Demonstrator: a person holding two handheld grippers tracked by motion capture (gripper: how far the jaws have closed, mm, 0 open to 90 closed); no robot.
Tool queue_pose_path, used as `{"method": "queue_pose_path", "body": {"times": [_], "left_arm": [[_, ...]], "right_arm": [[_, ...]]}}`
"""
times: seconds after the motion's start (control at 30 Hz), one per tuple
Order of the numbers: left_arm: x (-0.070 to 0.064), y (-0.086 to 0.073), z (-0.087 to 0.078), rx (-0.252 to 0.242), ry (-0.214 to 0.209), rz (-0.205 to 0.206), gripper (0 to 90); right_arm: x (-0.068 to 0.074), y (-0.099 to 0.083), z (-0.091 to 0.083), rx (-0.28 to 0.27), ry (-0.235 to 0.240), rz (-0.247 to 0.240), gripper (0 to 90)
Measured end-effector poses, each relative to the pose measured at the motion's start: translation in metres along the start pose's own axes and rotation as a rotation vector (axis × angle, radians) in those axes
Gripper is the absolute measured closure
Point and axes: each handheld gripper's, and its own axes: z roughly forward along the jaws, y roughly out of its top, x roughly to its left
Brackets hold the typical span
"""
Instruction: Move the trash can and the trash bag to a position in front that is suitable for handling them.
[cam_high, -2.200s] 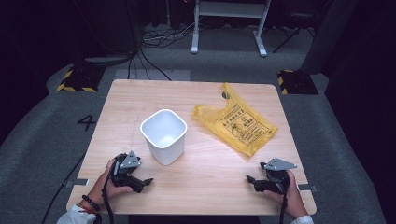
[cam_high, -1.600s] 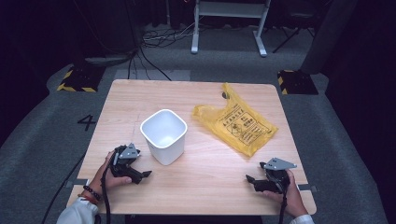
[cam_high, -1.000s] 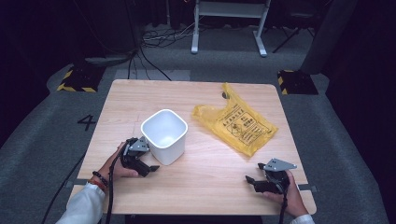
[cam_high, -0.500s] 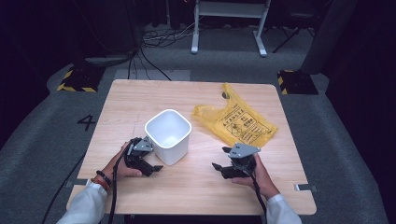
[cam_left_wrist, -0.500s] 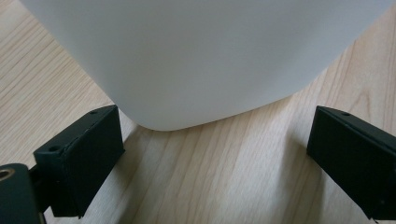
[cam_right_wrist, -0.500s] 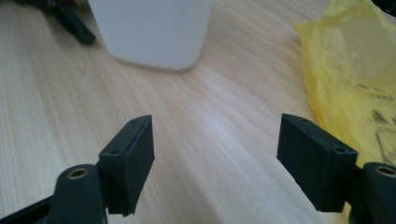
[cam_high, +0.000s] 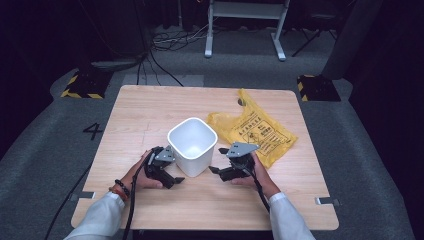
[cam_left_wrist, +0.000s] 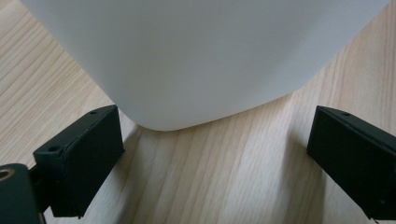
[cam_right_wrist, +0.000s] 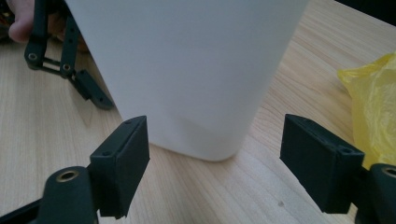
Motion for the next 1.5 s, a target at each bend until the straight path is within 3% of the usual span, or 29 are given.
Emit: {"method": "queue_pose_path", "body": {"times": [0.17,0.47,0.53,0.63,0.7,0.77,0.8,0.87,0.93,0.97,1.0,1.13,1.17,1.27,1.4,1.43,1.5], "left_arm": [[-0.003,0.008,0.007,0.0,-0.015,0.016,3.5],[-0.012,0.013,0.013,-0.002,-0.019,0.015,3.9],[-0.02,0.016,0.015,0.007,-0.019,0.03,4.0],[-0.029,0.018,0.018,-0.006,-0.025,0.018,4.1],[-0.038,0.02,0.018,0.01,-0.034,0.046,4.1],[-0.044,0.019,0.018,0.005,-0.043,0.05,4.1],[-0.045,0.018,0.016,0.009,-0.042,0.054,4.1],[-0.047,0.012,0.012,-0.009,-0.04,0.018,4.3],[-0.046,0.006,0.006,-0.001,-0.029,0.02,4.3],[-0.046,0.001,0.002,-0.008,-0.021,0.006,4.3],[-0.046,-0.003,-0.002,-0.008,-0.013,-0.001,4.3],[-0.048,-0.025,-0.023,-0.003,0.018,-0.027,4.3],[-0.049,-0.034,-0.031,-0.003,0.031,-0.038,4.3],[-0.05,-0.048,-0.045,-0.002,0.055,-0.058,4.3],[-0.052,-0.057,-0.054,-0.002,0.078,-0.085,4.3],[-0.052,-0.059,-0.056,-0.001,0.078,-0.086,4.3],[-0.052,-0.06,-0.056,-0.002,0.078,-0.086,4.3]], "right_arm": [[-0.003,-0.002,0.003,-0.018,0.0,0.023,24.5],[0.0,-0.006,-0.001,0.013,0.003,0.033,20.7],[0.005,-0.012,-0.009,0.019,-0.008,0.04,21.7],[0.01,-0.017,-0.018,0.017,-0.017,0.048,22.2],[0.014,-0.023,-0.026,0.01,-0.014,0.061,23.3],[0.018,-0.032,-0.044,0.012,-0.029,0.055,24.1],[0.018,-0.032,-0.044,0.012,-0.029,0.055,24.1],[0.017,-0.035,-0.06,0.025,-0.071,0.038,26.4],[0.011,-0.038,-0.081,0.021,-0.161,0.022,30.5],[0.001,-0.043,-0.1,0.001,-0.236,0.049,37.4],[0.001,-0.043,-0.1,0.001,-0.236,0.049,37.4],[-0.031,-0.064,-0.132,-0.009,-0.37,0.121,55.3],[-0.044,-0.072,-0.138,-0.019,-0.375,0.17,58.2],[-0.057,-0.082,-0.137,0.013,-0.411,0.21,56.6],[-0.063,-0.09,-0.128,0.061,-0.432,0.22,54.3],[-0.065,-0.094,-0.12,0.091,-0.417,0.215,53.5],[-0.066,-0.096,-0.117,0.101,-0.406,0.22,53.2]]}}
